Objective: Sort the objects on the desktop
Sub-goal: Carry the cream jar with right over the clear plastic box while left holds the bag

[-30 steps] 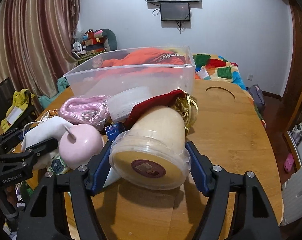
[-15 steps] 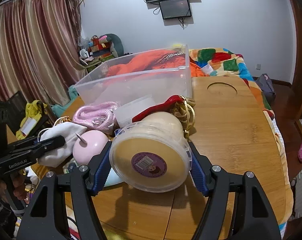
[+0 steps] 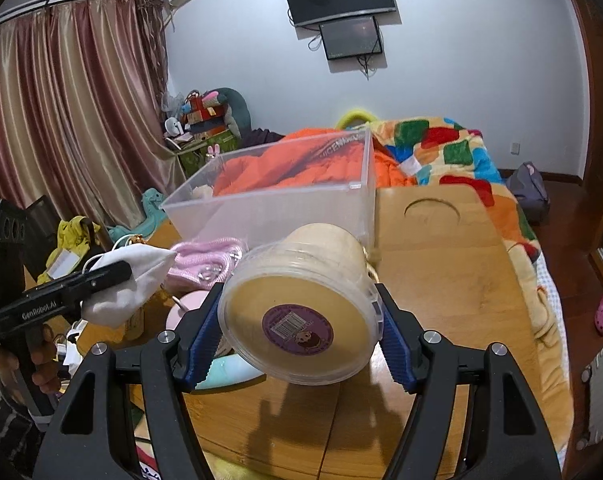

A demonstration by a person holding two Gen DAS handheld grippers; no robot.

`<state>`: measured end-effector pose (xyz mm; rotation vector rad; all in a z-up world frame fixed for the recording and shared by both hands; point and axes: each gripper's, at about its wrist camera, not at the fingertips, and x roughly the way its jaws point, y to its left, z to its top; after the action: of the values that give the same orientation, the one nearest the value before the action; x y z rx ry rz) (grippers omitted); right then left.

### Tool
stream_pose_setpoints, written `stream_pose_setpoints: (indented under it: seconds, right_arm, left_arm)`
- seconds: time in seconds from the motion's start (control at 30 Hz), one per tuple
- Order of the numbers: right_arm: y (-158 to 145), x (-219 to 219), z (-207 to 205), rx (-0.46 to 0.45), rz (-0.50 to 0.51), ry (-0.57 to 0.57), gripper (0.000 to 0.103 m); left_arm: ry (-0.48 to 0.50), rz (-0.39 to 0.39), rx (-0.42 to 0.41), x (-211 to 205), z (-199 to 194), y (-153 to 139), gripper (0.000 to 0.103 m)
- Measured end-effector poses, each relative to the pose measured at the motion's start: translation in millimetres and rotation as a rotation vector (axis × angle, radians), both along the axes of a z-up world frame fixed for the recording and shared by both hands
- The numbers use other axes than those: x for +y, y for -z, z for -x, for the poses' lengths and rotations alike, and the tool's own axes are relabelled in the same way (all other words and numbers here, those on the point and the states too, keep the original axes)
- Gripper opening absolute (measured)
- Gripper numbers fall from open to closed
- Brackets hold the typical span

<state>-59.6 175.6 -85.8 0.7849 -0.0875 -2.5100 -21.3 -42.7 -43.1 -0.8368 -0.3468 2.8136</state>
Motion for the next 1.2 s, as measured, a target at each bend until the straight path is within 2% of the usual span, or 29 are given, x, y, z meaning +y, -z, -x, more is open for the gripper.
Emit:
stream_pose_setpoints:
  seconds: [0.23,0.4,0.53,0.73,0.8,0.87,1.0,1.07,1.2]
  right_arm:
    - [-12,-1,1,0.031,-0.023,-0.001,0.067]
    - [-16,0,9,0.029,-0.023,-0.003,0.067]
    - [-24,0,13,0.048,-0.019,-0.011,0.067]
    - [-23,-6,14,0.056,-0.028,-0.029,0.067]
    - [-21,-7,15,0.050,-0.030,-0.034,0.067]
    - [-21,-8,19,0.044,-0.027,-0.036,0.067]
    - [-27,-9,25,0.051,-0.023,-0.043,0.067]
    - [-33,-13,28,0.068,-0.035,-0.045,0.067]
    - [-44,-22,35,0.097,-0.057,-0.056,0.067]
  left_arm:
    - [-0.020,-0.032,0.042,-2,6,-11,0.030]
    - [-0.023,-0.023,0.090,-3,7,-24,0.016]
    - [-0.010,0.019,0.120,0,9,-36,0.015]
    - [-0.025,0.077,0.083,-1,6,-26,0.016]
    - [-0.033,0.084,0.063,-5,4,-22,0.027]
    - [-0.048,0.092,0.045,-10,0,-17,0.046]
    - [-0.060,0.153,0.038,-8,-10,-8,0.062]
    - [-0.067,0.184,0.043,-5,-14,-5,0.078]
    - [-0.067,0.238,0.035,0,-15,6,0.091]
